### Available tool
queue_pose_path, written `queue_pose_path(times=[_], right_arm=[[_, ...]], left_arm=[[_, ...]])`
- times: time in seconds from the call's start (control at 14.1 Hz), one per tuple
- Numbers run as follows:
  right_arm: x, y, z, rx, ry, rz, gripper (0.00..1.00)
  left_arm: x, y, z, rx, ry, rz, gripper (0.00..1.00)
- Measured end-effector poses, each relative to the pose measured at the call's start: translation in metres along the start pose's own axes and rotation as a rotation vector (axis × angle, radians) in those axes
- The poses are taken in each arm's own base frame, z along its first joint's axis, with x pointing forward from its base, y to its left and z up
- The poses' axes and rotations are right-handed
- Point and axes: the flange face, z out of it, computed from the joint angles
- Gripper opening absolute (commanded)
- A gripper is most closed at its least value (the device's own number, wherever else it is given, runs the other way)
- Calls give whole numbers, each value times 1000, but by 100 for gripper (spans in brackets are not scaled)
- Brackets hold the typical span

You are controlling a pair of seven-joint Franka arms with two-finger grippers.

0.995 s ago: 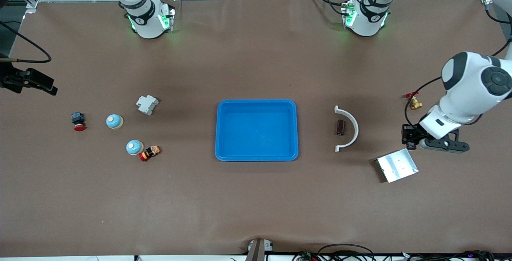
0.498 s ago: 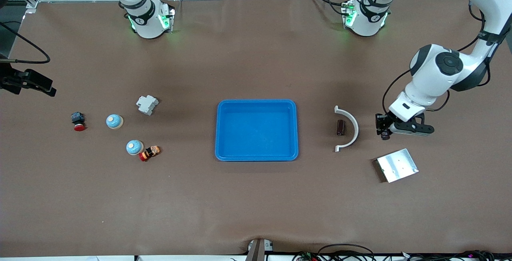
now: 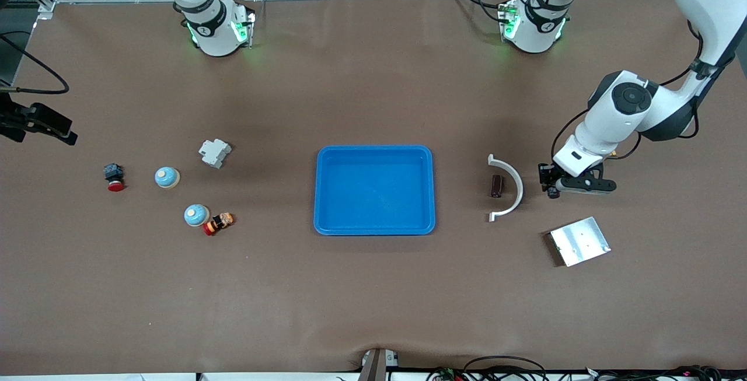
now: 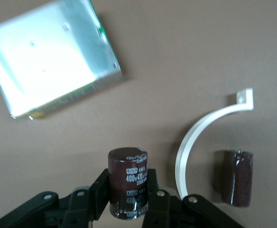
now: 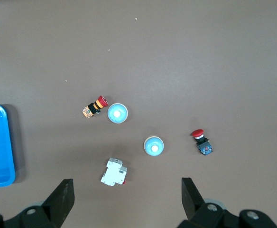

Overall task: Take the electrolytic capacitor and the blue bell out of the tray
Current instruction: 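Carry the capacitor with the left gripper toward the white arc, then lower the capacitor beside the white arc and open the left gripper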

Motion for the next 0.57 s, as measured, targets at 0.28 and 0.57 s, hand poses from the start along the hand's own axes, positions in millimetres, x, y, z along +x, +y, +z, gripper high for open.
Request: queue_pose_path(times=[0.28,0.57], right_arm=[[0,0,2,8,-3,1,100],[-1,0,4,10,-11,2,100]], left_arm=[[-4,28,27,6,-78,-2,0],[-6,26,35,22,-93,-2,0]])
